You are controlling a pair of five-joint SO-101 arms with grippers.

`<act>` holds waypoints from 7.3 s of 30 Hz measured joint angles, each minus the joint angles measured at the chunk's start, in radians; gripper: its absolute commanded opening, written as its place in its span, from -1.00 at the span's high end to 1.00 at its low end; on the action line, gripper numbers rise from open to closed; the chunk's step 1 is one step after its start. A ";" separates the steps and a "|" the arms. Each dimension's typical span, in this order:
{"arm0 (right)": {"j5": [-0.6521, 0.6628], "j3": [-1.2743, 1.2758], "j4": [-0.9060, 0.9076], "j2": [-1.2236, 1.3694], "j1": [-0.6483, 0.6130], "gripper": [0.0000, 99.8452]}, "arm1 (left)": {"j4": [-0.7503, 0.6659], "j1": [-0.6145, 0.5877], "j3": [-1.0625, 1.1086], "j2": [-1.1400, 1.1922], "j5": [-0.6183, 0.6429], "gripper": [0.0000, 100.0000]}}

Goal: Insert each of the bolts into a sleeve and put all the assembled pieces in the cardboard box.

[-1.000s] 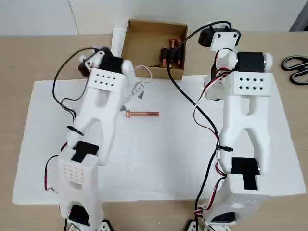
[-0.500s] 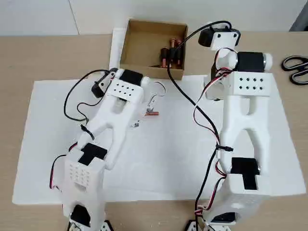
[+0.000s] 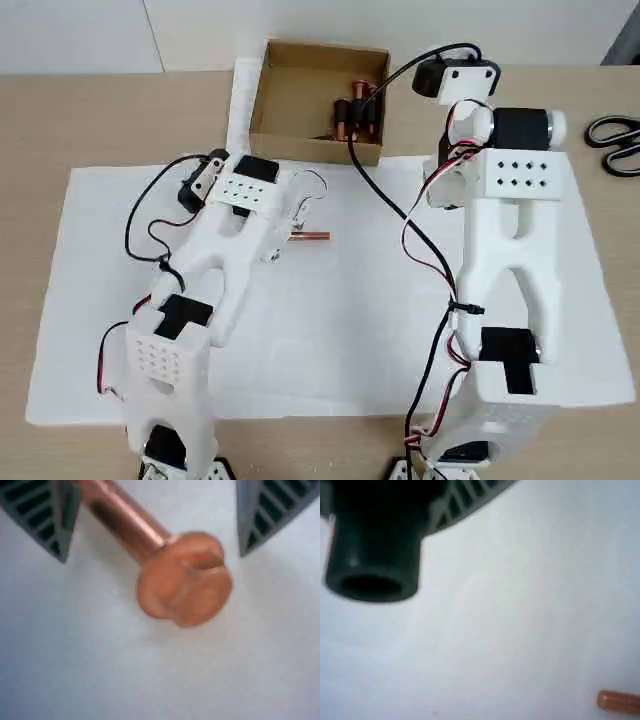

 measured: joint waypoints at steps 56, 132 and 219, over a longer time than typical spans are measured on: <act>0.000 0.000 0.000 0.000 0.000 0.99 | 0.176 -0.035 -0.173 0.137 -1.238 0.88; -0.216 2.111 -1.209 -1.969 -0.210 0.99 | 0.370 0.049 -0.390 -0.628 -1.195 0.99; -0.267 2.170 -1.163 -1.981 -0.603 0.99 | -0.902 0.241 1.353 -1.745 -1.025 0.99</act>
